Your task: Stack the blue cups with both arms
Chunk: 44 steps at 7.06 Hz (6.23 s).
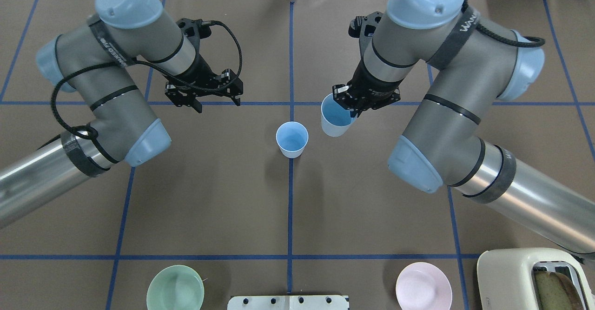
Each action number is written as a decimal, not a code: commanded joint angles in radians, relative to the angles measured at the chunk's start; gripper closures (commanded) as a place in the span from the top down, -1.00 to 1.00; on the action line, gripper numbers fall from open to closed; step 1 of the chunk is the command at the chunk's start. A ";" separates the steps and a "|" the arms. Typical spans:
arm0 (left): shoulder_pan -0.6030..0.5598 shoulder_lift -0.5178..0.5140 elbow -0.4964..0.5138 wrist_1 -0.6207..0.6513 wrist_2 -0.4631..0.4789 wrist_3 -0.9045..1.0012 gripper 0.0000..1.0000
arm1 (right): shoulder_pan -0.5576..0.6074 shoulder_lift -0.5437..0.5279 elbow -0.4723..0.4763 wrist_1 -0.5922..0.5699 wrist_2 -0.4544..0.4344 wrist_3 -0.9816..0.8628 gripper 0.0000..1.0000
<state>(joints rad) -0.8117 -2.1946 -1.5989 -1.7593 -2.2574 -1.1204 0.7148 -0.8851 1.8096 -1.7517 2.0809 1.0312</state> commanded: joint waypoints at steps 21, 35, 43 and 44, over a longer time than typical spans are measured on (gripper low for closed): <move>-0.075 0.156 -0.041 0.026 -0.019 0.283 0.96 | -0.090 0.124 -0.171 0.075 -0.058 0.050 0.78; -0.470 0.231 -0.070 0.325 -0.113 0.905 1.00 | 0.571 -0.400 -0.150 0.138 0.106 -0.594 1.00; -0.583 0.680 -0.237 0.327 -0.110 1.172 1.00 | 0.899 -0.800 -0.058 0.149 0.192 -0.893 1.00; -0.584 0.697 -0.239 0.327 -0.111 1.179 1.00 | 0.897 -0.811 -0.049 0.149 0.192 -0.895 1.00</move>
<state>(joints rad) -1.3947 -1.5353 -1.8363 -1.4331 -2.3680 0.0153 1.6119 -1.6633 1.7304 -1.6031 2.2739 0.1382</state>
